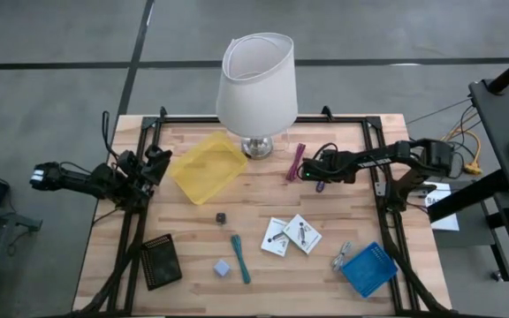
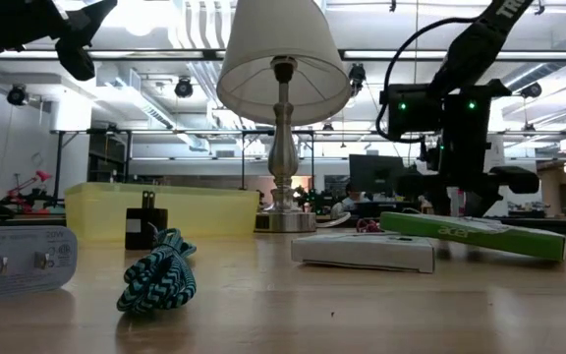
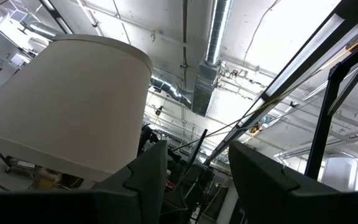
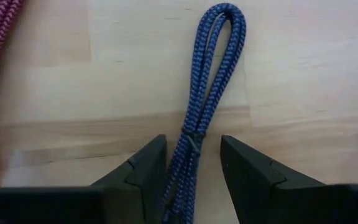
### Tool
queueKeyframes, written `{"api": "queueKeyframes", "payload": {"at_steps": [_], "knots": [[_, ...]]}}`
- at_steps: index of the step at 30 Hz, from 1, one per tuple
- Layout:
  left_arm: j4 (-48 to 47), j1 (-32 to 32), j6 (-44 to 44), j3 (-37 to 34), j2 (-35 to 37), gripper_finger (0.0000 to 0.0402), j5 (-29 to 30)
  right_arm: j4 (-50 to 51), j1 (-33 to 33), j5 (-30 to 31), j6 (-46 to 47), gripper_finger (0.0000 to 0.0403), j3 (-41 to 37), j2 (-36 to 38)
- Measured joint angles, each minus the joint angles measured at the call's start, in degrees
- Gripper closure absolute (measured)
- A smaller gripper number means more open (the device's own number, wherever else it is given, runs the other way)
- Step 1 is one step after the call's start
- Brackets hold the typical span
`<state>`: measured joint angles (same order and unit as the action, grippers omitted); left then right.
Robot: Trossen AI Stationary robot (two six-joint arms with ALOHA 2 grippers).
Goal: Pick and place items into bin
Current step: Put the blue USB cable into the yellow bin
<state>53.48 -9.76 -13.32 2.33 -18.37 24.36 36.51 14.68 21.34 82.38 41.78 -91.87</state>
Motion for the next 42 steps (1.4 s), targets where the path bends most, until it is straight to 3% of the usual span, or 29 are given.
{"api": "queueKeyframes", "payload": {"at_steps": [6, 14, 20, 26, 31, 35, 42], "knots": [[0.02, -0.01, 0.0, -0.02, 0.02, 0.0244, 0.0, -0.23, 0.07, -1.73, -2.75, 0.0286, 0.05, 0.07], [0.0, -0.04, -0.62, -0.03, 0.02, 0.0244, 0.0, -0.26, 0.72, -4.26, -9.31, 0.0381, -0.05, 1.27], [-0.08, -0.04, -2.92, -0.09, -0.11, 0.0244, 0.0, -0.86, -0.18, -10.47, -15.05, 0.0384, 1.27, 2.63], [-0.21, -0.04, -2.99, -0.09, -0.92, 0.0244, 0.0, -5.09, -3.97, -11.84, -18.68, 0.0386, 3.72, 8.24], [-0.18, -0.04, -2.99, -0.09, -2.41, 0.0244, 0.0, -18.15, -9.51, -12.99, -28.73, 0.0387, 4.86, 15.02], [-0.13, -0.04, -3.0, -0.1, -4.26, 0.0244, 0.01, -33.49, -14.86, -12.53, -45.11, 0.0388, 4.68, 18.77], [-0.19, -0.04, -8.55, -0.09, -9.56, 0.0244, 0.0, -50.65, -19.37, -12.33, -66.52, 0.0388, 4.61, 18.74]]}}
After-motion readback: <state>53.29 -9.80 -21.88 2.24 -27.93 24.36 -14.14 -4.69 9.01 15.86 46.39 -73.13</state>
